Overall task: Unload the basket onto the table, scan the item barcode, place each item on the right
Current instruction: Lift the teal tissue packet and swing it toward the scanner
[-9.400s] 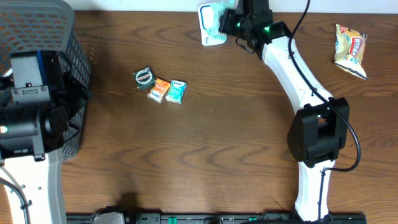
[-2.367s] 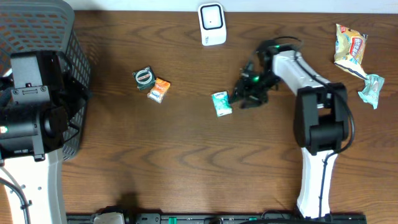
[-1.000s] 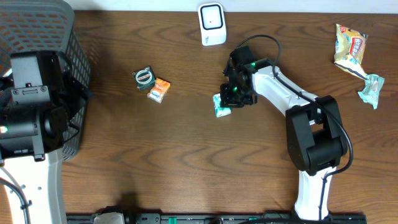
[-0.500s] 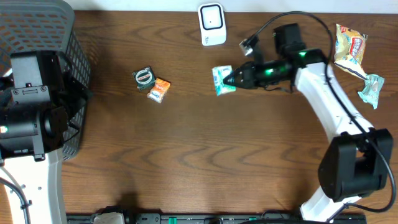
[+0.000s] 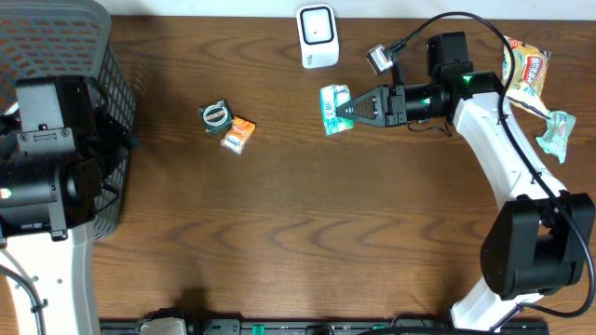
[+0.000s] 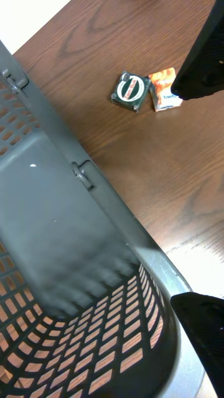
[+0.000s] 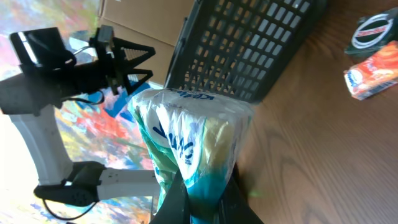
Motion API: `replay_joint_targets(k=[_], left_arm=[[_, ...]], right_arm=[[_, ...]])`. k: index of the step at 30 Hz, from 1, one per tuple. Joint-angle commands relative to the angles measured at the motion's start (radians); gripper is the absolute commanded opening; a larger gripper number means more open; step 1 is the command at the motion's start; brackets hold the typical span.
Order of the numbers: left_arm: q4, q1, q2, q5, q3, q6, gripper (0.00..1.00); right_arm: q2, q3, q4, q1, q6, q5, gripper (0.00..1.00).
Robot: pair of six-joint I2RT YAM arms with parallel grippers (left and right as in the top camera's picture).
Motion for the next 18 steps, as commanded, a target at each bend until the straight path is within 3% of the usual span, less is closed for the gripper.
replay_joint_targets(k=[1, 18], left_arm=[[-0.003, 0.005, 0.001, -0.010, -0.005, -0.016, 0.98], [-0.003, 0.005, 0.001, -0.010, -0.005, -0.016, 0.97]], right_arm=[[0.000, 0.004, -0.005, 0.014, -0.018, -0.055, 0.01], [0.000, 0.004, 0.008, 0.035, -0.019, 0.013, 0.01]])
